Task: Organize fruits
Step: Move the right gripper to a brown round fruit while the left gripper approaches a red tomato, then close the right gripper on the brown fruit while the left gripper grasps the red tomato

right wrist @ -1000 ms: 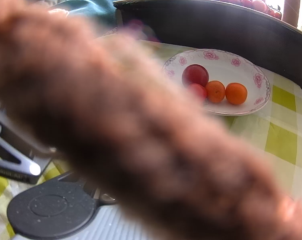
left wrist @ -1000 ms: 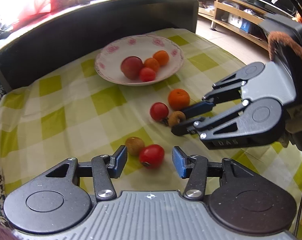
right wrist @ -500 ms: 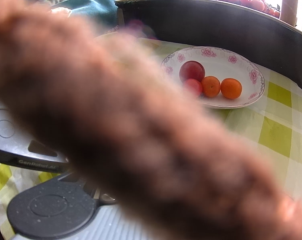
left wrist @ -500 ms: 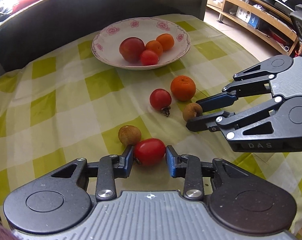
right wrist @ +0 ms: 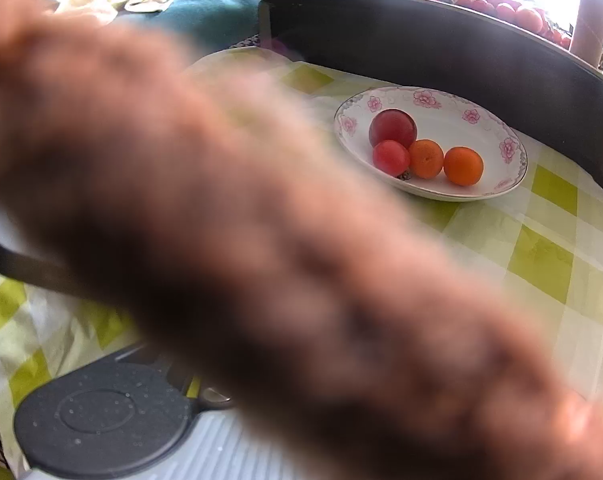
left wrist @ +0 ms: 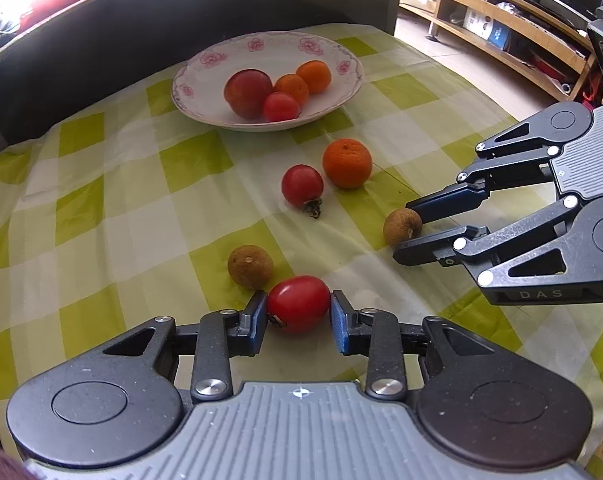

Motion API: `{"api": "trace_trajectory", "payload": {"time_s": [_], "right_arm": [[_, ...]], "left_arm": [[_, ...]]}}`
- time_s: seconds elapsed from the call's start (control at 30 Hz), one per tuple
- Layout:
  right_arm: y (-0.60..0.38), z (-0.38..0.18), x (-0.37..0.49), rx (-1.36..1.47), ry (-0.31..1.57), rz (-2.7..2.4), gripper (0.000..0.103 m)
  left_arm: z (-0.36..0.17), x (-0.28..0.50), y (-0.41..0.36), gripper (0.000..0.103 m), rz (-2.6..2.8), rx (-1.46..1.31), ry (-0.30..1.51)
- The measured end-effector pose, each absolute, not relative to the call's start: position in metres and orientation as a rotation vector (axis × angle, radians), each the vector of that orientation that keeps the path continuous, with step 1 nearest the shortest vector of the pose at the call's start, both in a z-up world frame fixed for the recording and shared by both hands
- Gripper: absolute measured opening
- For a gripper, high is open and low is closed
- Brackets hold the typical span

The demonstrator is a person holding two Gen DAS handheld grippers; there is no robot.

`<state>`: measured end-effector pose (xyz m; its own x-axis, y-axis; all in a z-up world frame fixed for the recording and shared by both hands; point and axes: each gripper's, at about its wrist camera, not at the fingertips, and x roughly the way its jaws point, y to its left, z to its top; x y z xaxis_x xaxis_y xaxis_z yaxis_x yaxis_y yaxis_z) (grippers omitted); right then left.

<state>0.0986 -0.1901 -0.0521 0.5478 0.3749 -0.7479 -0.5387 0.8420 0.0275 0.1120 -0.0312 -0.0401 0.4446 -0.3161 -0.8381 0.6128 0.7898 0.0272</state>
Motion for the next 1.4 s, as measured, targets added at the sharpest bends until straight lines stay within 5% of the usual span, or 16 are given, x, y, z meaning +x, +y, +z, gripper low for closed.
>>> {"api": "trace_trajectory", "payload": {"time_s": [0.5, 1.4], "right_arm": [[-0.193, -0.053, 0.098, -0.223, 0.830, 0.560, 0.054], [-0.180, -0.056, 0.116, -0.207, 0.815, 0.536, 0.054]], "left_arm": [[-0.043, 0.107, -0.035, 0.056, -0.606, 0.434, 0.915], [-0.041, 0.104, -0.040, 0.043, -0.617, 0.431, 0.921]]}}
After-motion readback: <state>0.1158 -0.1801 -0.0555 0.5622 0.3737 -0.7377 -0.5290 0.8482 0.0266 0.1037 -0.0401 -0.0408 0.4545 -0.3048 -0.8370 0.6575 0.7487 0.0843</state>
